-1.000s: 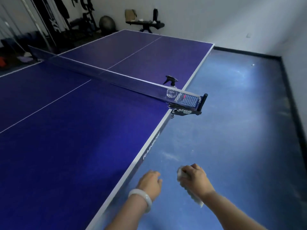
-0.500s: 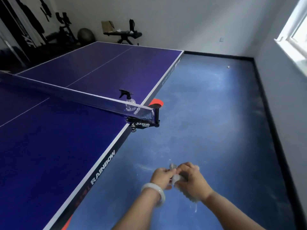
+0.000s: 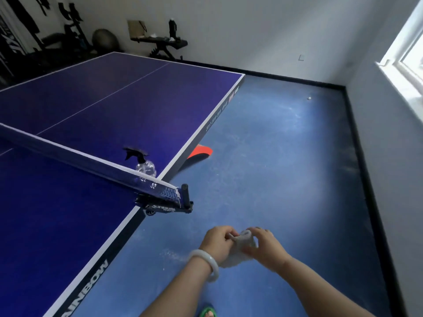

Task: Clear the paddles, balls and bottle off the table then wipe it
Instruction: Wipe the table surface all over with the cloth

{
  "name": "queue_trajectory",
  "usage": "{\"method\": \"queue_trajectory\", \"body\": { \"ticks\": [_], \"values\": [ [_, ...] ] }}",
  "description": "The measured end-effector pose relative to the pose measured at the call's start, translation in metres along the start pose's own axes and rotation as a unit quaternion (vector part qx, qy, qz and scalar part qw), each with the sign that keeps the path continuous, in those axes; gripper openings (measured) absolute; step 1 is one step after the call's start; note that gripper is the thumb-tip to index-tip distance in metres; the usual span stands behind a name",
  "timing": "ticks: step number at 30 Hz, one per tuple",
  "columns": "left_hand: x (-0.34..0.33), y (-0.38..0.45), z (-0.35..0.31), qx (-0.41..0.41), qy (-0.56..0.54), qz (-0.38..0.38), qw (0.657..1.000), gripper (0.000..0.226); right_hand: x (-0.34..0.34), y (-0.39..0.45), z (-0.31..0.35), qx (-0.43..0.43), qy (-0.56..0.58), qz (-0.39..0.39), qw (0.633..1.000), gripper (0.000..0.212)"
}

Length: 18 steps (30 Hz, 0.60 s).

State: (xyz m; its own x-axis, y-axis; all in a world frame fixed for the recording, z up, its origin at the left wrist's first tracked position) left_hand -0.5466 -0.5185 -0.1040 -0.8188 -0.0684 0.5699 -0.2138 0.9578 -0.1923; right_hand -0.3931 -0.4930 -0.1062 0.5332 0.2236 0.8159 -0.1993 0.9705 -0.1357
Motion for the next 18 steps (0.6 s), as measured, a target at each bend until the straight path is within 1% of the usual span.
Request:
{"method": "queue_trajectory", "body": {
  "ticks": [1, 3, 6, 8, 10, 12, 14, 16, 18],
  "values": [
    [0.0, 0.015, -0.006, -0.004, 0.004, -0.002, 1.0, 0.012, 0.005, 0.017, 0.0, -0.002, 0.003, -0.008, 1.0, 0.035],
    [0.002, 0.044, -0.015, -0.007, 0.009, -0.004, 1.0, 0.01, 0.014, 0.048, -0.002, -0.025, 0.056, -0.006, 0.998, 0.023],
    [0.005, 0.079, -0.02, 0.002, 0.028, -0.009, 1.0, 0.011, 0.021, 0.091, -0.008, -0.035, 0.097, -0.004, 0.995, 0.014],
    [0.007, 0.097, -0.019, 0.012, 0.028, -0.031, 0.999, 0.009, 0.022, 0.114, -0.009, -0.032, 0.127, 0.002, 0.991, 0.011],
    [0.007, 0.116, -0.02, 0.024, 0.015, -0.062, 0.998, 0.007, 0.021, 0.138, -0.008, -0.042, 0.166, 0.028, 0.985, 0.007],
    [0.004, 0.137, -0.024, 0.035, -0.003, -0.093, 0.995, 0.013, 0.02, 0.166, -0.006, -0.047, 0.189, 0.059, 0.979, 0.01],
    [0.001, 0.158, -0.026, 0.046, -0.01, -0.121, 0.992, 0.017, 0.017, 0.195, -0.005, -0.04, 0.182, 0.109, 0.976, 0.006],
    [0.001, 0.18, -0.03, 0.066, -0.018, -0.152, 0.986, 0.011, 0.015, 0.228, -0.006, 0.007, 0.135, 0.142, 0.981, 0.018],
    [0.0, 0.198, -0.033, 0.09, -0.032, -0.179, 0.979, 0.002, 0.02, 0.261, -0.008, 0.057, 0.095, 0.15, 0.982, 0.026]
  ]
}}
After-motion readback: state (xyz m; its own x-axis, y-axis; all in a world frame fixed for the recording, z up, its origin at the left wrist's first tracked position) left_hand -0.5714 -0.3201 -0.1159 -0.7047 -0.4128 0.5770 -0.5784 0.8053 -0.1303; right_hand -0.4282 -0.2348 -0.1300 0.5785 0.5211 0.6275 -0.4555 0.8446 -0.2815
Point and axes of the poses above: each hand's wrist, its own y-axis towards the middle knuckle, its own x-axis out of the back of the hand, z = x × y, the point moved 4 cm from there along y, towards the middle knuckle, and after that the axes turned 15 degrees about -z, right-handed, at the moved point
